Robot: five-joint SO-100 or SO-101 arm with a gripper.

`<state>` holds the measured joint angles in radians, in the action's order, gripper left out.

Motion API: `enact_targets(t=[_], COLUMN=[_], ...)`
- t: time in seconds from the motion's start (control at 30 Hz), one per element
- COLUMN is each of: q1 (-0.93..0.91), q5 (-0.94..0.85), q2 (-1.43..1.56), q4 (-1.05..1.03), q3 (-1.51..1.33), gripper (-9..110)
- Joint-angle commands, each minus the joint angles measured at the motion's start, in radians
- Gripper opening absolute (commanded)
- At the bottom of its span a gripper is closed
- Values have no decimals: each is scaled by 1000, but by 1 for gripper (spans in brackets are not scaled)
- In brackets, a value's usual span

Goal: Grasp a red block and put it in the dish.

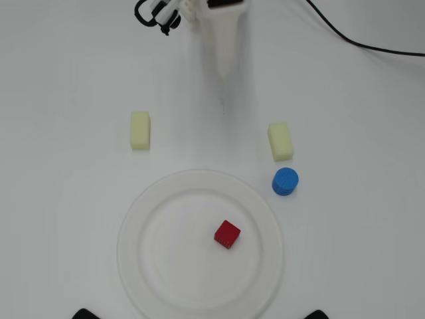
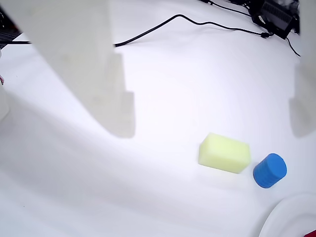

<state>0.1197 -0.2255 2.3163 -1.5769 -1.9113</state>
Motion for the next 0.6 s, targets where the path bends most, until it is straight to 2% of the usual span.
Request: enact_targets(t=[0.0, 0.23, 0.57], q1=[-18, -15, 2], q5=[-5, 8, 18], q2=[190, 466, 913], q4=[77, 281, 291], q3=[-149, -549, -976], gripper=[26, 28, 29])
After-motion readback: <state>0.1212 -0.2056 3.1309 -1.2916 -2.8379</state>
